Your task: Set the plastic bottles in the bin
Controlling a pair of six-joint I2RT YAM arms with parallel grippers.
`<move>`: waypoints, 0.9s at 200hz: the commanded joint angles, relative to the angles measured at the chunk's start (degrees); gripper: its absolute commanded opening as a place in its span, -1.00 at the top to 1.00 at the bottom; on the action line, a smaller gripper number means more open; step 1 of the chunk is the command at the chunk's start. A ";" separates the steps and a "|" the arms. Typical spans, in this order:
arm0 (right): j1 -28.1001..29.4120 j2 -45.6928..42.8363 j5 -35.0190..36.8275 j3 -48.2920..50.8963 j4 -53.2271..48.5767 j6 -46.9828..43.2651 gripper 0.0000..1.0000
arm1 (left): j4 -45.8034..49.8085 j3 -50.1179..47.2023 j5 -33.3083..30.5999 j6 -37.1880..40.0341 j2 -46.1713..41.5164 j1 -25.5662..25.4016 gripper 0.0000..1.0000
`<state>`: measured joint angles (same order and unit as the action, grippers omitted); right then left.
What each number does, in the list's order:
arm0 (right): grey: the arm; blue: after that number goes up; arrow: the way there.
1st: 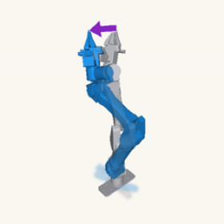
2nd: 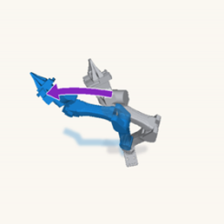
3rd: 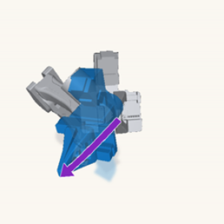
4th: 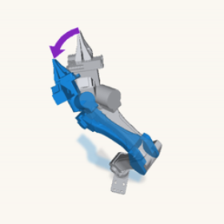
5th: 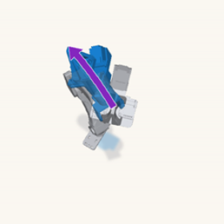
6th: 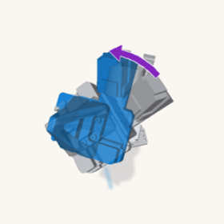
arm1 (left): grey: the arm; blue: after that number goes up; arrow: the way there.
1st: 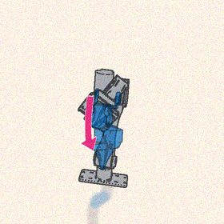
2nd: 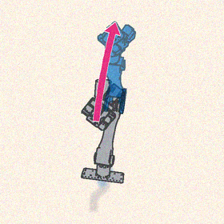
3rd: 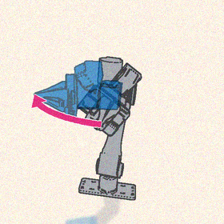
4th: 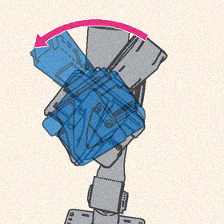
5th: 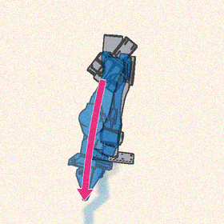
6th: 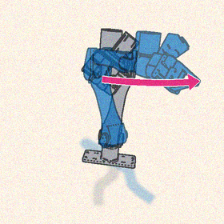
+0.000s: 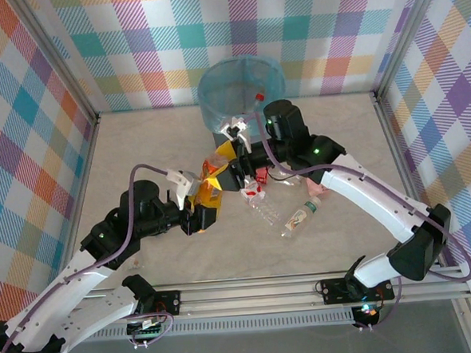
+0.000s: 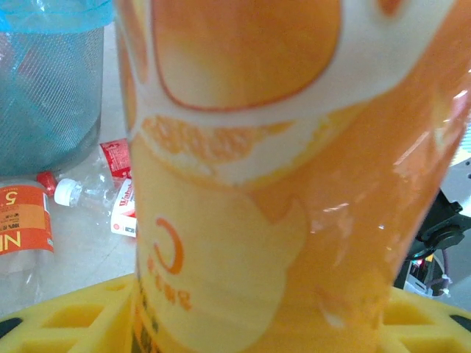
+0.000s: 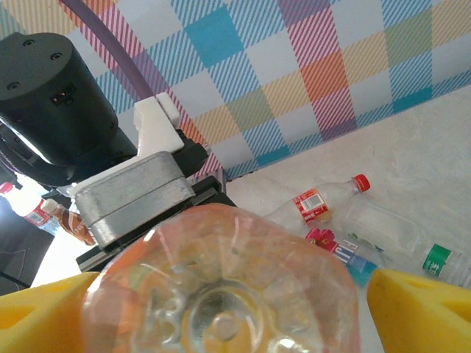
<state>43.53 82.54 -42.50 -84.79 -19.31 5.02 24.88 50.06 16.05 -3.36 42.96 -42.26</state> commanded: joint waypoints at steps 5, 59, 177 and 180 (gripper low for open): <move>0.49 0.88 -0.91 -2.73 0.08 -1.75 -0.62 | -1.95 0.55 0.78 1.12 -1.71 -0.37 -0.16; 0.50 1.49 -4.14 -4.58 -0.03 -1.20 -0.14 | -0.65 0.22 -0.96 1.69 -3.23 -0.37 -0.26; -0.75 4.03 6.92 -20.17 -12.22 -8.00 -0.06 | 2.61 1.13 -11.58 1.40 -11.62 -0.36 -0.90; -0.93 4.29 7.45 -21.01 -12.57 -8.31 -0.06 | 3.00 1.36 -12.32 1.31 -11.71 -0.37 -0.90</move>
<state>43.66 85.93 -38.89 -100.22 -28.10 0.73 25.54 50.06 9.37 -1.85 32.34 -42.26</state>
